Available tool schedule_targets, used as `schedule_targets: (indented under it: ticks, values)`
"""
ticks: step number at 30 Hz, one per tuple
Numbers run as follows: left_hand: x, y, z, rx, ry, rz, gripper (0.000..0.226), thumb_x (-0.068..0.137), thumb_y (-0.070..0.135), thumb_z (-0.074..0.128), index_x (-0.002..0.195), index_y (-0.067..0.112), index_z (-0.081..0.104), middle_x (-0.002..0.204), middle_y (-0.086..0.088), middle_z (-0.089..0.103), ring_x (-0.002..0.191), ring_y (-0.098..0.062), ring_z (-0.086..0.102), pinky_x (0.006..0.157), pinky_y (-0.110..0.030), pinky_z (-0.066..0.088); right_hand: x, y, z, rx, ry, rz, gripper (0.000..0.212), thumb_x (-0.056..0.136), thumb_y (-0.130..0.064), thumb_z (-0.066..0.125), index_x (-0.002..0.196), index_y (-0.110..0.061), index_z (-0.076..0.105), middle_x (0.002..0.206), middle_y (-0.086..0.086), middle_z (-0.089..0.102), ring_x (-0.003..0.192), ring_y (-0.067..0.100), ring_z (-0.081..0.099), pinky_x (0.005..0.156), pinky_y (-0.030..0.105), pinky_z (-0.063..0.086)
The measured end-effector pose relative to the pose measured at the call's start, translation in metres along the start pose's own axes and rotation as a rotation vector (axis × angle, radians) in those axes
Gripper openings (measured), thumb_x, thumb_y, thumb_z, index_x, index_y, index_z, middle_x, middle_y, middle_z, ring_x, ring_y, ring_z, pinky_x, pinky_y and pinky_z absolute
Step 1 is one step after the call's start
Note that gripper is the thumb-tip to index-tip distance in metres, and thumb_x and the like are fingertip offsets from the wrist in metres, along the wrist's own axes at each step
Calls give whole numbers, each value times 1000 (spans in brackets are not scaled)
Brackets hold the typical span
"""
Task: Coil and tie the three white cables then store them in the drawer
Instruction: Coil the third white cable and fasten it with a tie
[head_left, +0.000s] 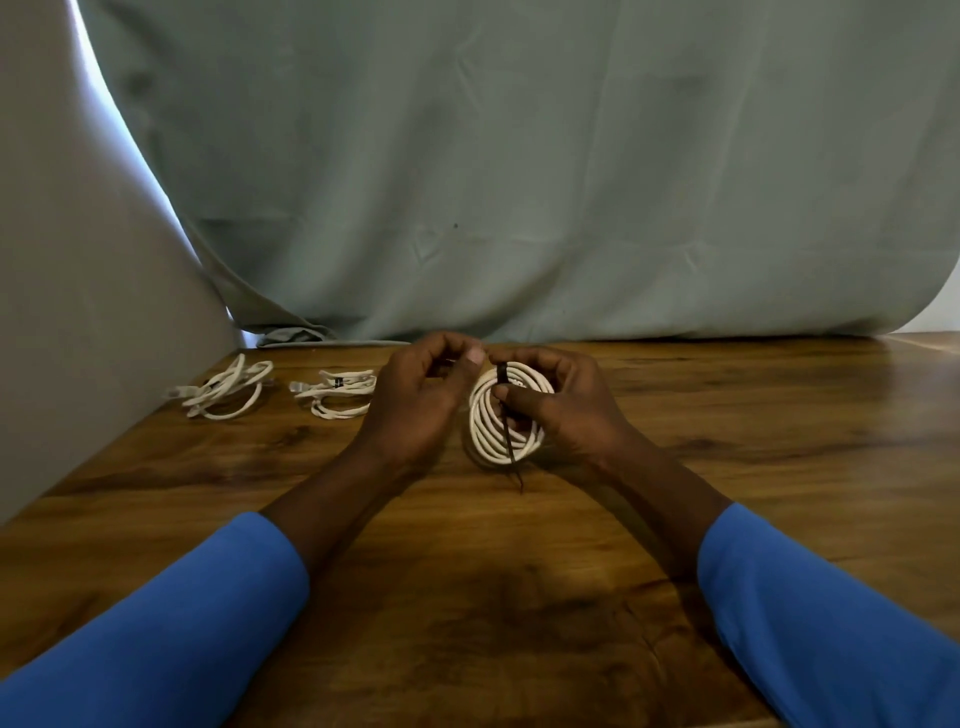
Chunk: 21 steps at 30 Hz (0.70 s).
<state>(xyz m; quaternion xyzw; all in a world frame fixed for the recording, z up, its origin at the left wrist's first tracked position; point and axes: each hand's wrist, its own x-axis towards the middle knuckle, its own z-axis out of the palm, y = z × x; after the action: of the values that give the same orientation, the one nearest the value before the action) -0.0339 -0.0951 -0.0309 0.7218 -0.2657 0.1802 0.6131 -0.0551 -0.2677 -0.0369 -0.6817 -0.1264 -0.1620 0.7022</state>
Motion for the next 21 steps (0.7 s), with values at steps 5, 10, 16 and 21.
schedule_targets:
  ticks: [5, 10, 16, 21]
  values:
    - [0, -10, -4, -76, -278, -142, 31, 88, 3, 79, 117, 12, 72, 107, -9, 78, 97, -25, 76, 83, -37, 62, 0, 0, -1, -228, -50, -103, 33, 88, 6, 74, 118, -7, 73, 103, 8, 79, 93, 19, 76, 75, 29, 62]
    - [1, -1, -8, -119, -335, -261, 19, 94, 5, 72, 112, -1, 72, 100, -22, 76, 83, -27, 76, 68, -36, 62, -1, -1, 0, -434, -26, -194, 26, 87, -4, 77, 110, -16, 75, 99, -4, 78, 91, 10, 75, 79, 29, 61]
    - [1, 0, -14, -323, -360, -564, 31, 107, 23, 51, 120, 2, 70, 106, -18, 76, 87, -29, 74, 84, -49, 62, -8, -2, 3, -405, -15, -202, 25, 83, 5, 74, 99, -14, 76, 89, -2, 78, 81, 10, 74, 70, 25, 58]
    - [5, -8, -22, -447, -418, -634, 26, 100, 10, 59, 120, 1, 72, 113, -22, 74, 96, -30, 72, 87, -45, 61, -10, 2, 8, -209, 1, -131, 24, 82, 11, 74, 97, -8, 76, 87, 8, 78, 73, 18, 73, 65, 32, 58]
